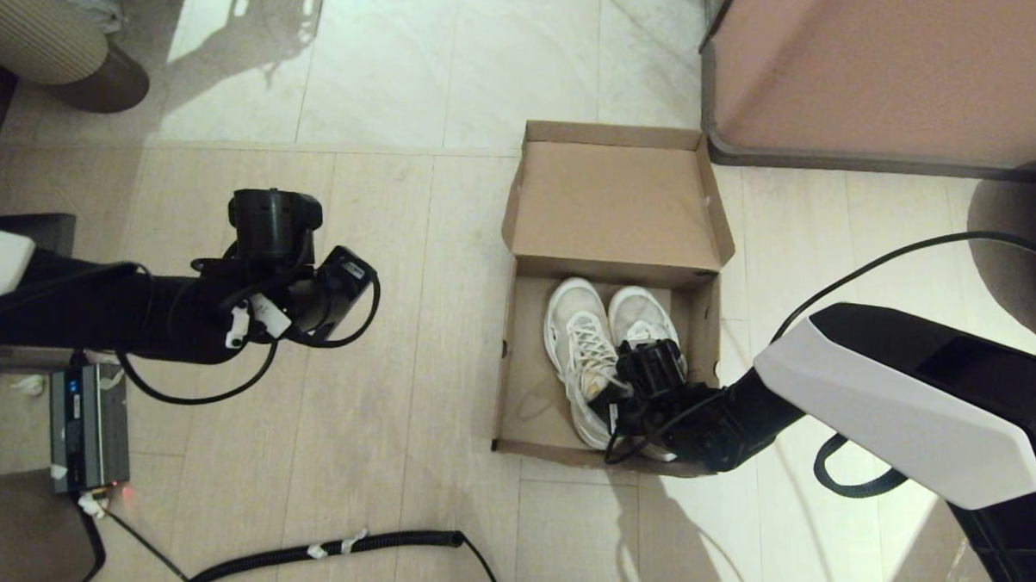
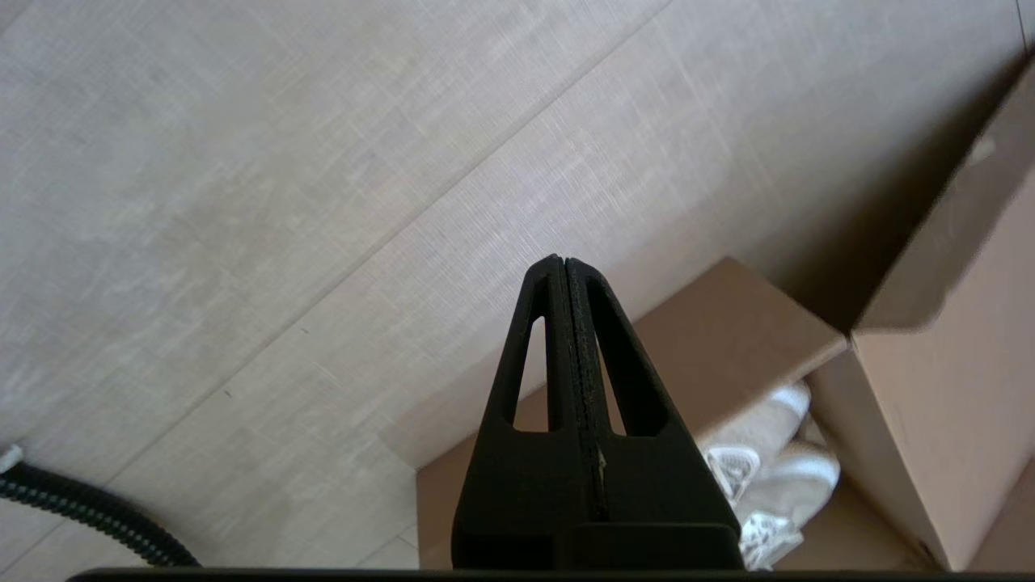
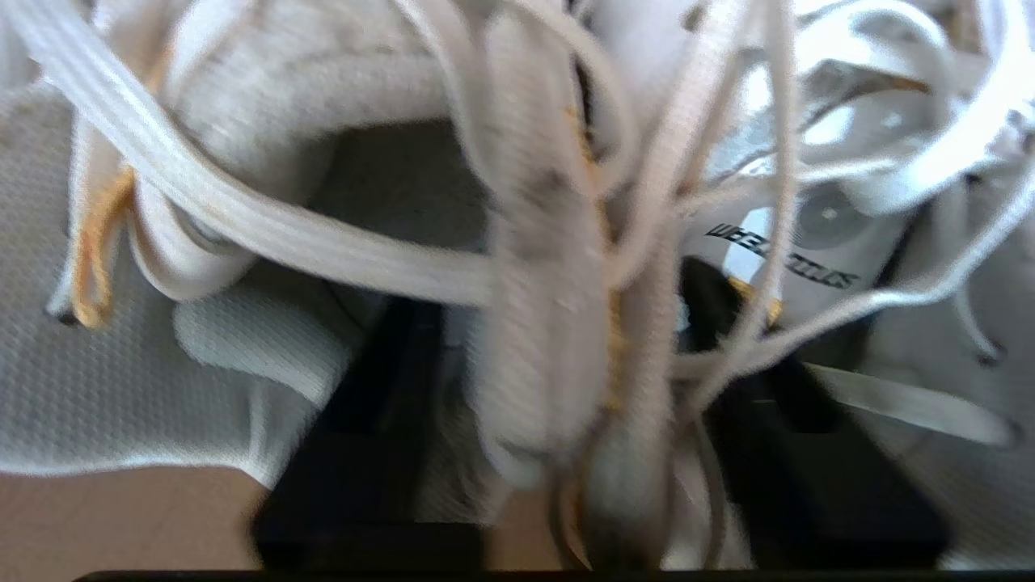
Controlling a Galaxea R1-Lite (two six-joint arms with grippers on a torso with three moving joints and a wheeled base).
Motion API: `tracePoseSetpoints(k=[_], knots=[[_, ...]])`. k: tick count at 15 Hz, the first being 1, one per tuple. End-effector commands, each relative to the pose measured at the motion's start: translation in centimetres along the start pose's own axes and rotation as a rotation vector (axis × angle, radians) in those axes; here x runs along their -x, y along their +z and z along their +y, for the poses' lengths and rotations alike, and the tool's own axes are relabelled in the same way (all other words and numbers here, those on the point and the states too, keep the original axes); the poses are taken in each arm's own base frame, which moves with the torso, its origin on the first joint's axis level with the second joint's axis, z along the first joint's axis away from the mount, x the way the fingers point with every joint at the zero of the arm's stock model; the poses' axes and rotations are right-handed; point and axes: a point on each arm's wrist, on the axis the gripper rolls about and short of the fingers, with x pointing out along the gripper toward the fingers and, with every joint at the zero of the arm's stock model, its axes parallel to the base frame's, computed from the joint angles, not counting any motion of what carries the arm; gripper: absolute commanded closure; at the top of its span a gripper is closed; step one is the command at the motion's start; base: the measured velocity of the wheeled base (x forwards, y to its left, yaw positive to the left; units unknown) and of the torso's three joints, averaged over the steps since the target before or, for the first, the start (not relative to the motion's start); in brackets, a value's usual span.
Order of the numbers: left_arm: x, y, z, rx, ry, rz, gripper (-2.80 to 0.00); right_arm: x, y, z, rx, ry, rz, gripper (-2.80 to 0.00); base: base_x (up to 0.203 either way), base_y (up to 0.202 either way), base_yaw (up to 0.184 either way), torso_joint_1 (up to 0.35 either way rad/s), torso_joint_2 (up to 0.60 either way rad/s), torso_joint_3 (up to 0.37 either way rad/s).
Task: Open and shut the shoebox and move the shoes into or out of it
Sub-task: Put the shoes out of the shoe box
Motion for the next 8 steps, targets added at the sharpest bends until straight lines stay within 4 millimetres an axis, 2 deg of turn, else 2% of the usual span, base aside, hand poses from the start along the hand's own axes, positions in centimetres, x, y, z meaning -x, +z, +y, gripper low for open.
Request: tracePoseSetpoints(k=[1,3,8], knots=[[0.5,0.4,-0.1,0.009,-0.006,-0.011,0.0,0.1,0.4,0.2,-0.004,-0.028,-0.027,0.0,0.0,0.0,0.0,0.0,0.0,0.0],[0.8,0.6,-0.2,0.011,-0.01,-0.014,0.0,1.3,1.2,0.4,0.0,-0.066,-0.046,0.0,0.0,0.0,0.0,0.0,0.0,0.0],[1.4,1.0,-0.4,0.014,-0.02,-0.023,0.0,6.8,4.2,0.1,0.029,-0.063,0.053,0.0,0.0,0.0,0.0,0.0,0.0,0.0]])
